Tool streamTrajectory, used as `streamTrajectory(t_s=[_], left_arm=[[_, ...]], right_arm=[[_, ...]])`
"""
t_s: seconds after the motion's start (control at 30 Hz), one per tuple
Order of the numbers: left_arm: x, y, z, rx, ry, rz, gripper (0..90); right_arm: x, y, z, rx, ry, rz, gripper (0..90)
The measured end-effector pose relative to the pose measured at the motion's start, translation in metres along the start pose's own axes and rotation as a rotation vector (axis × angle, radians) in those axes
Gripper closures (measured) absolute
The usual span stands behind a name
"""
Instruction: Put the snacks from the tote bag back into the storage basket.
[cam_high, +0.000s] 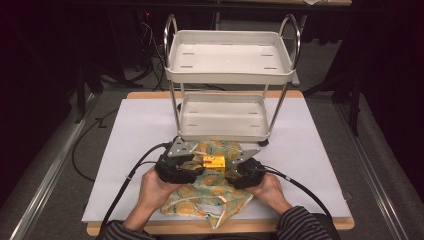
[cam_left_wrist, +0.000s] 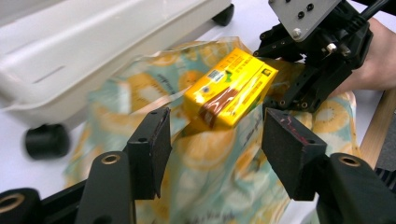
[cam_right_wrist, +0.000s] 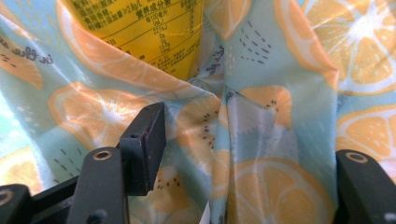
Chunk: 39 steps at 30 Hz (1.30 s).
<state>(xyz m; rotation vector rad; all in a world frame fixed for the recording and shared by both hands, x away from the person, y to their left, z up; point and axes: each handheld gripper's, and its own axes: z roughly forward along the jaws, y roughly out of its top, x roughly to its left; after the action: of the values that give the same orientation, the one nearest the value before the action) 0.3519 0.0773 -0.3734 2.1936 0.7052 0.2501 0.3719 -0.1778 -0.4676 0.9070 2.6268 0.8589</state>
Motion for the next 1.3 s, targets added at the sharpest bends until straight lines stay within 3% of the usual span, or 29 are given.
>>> streamTrajectory(t_s=[0.3, 0.53, 0.6, 0.77, 0.8, 0.87, 1.03, 1.17, 1.3], left_arm=[[-0.001, -0.007, 0.026, 0.079, 0.034, 0.032, 44.8], [0.003, -0.02, 0.033, 0.121, -0.022, 0.006, 69.1], [0.002, -0.024, 0.034, 0.127, -0.038, -0.018, 76.8], [0.009, -0.032, 0.043, 0.173, -0.057, -0.042, 88.4], [0.013, -0.035, 0.046, 0.209, -0.061, -0.022, 89.0], [0.012, -0.04, 0.056, 0.221, -0.064, -0.079, 89.6], [0.017, -0.046, 0.071, 0.3, -0.071, -0.055, 89.6], [0.018, -0.044, 0.069, 0.302, -0.061, -0.055, 82.9], [0.012, -0.041, 0.058, 0.231, -0.058, -0.072, 65.2]], right_arm=[[0.0, 0.0, 0.0, -0.002, 0.001, -0.003, 40.0], [0.0, 0.0, 0.0, -0.001, -0.001, 0.008, 40.1], [0.001, 0.0, 0.0, -0.001, -0.001, 0.008, 40.2], [0.0, 0.0, 0.0, -0.003, 0.0, -0.006, 40.8], [0.0, 0.0, 0.0, -0.003, 0.0, -0.006, 40.9], [0.0, 0.0, 0.0, -0.002, 0.0, -0.003, 41.2], [0.001, 0.0, 0.0, -0.001, 0.004, -0.002, 41.6], [0.0, 0.0, 0.0, 0.001, 0.0, -0.004, 41.6], [0.0, 0.0, 0.0, 0.002, 0.0, -0.004, 41.6]])
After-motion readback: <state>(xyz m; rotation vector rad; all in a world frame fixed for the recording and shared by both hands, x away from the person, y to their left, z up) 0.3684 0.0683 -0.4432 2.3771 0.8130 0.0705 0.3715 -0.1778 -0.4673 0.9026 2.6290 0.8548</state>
